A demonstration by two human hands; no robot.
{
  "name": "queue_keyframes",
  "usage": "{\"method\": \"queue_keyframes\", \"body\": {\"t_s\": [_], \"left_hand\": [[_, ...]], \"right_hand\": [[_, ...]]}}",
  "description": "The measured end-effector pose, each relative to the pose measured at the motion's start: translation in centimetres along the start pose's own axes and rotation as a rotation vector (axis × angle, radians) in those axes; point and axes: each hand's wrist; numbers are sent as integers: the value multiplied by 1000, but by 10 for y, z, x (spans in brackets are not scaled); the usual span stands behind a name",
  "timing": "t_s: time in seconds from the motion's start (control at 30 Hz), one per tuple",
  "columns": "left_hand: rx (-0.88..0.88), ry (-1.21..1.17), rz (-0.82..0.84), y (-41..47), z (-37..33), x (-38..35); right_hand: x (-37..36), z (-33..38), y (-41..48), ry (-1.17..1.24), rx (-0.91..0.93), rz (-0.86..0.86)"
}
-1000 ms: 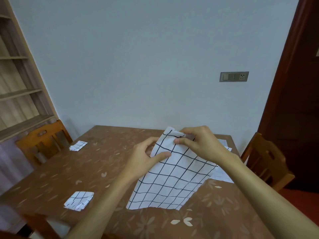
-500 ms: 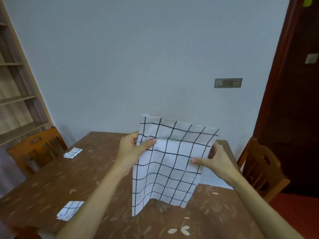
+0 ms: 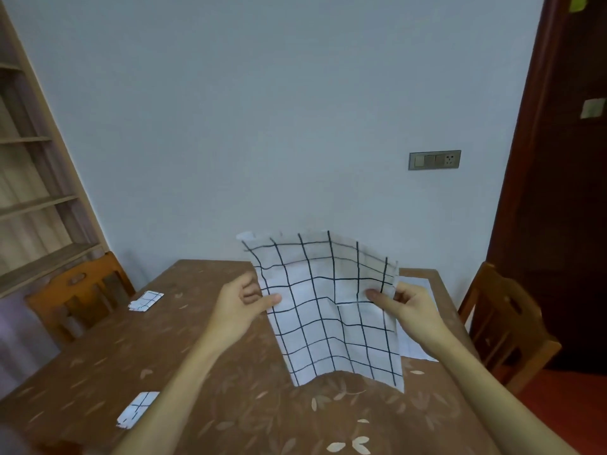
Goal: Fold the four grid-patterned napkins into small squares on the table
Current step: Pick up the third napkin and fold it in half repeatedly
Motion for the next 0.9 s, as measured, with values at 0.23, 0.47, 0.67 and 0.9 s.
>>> {"method": "queue_keyframes", "body": {"t_s": [0.23,0.47,0.67,0.9], "left_hand": [[-167,93,-62,7,-10,13],[-127,-43,-68,12,-9,15],[-71,-183,-76,9,-12,14],[22,-76,-1,-3,3,-1]], "right_hand": [[7,1,2,9,91,62],[16,16,10,12,68,-9],[14,19,13,111,-12,28],[13,24,14,88,37,-17]]}}
Point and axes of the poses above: each hand's wrist, its own y-axis towards the middle knuckle, its own x-axis out of the back of the hand, z = x × y, and after that the axes turned 10 degrees about -z, right-handed
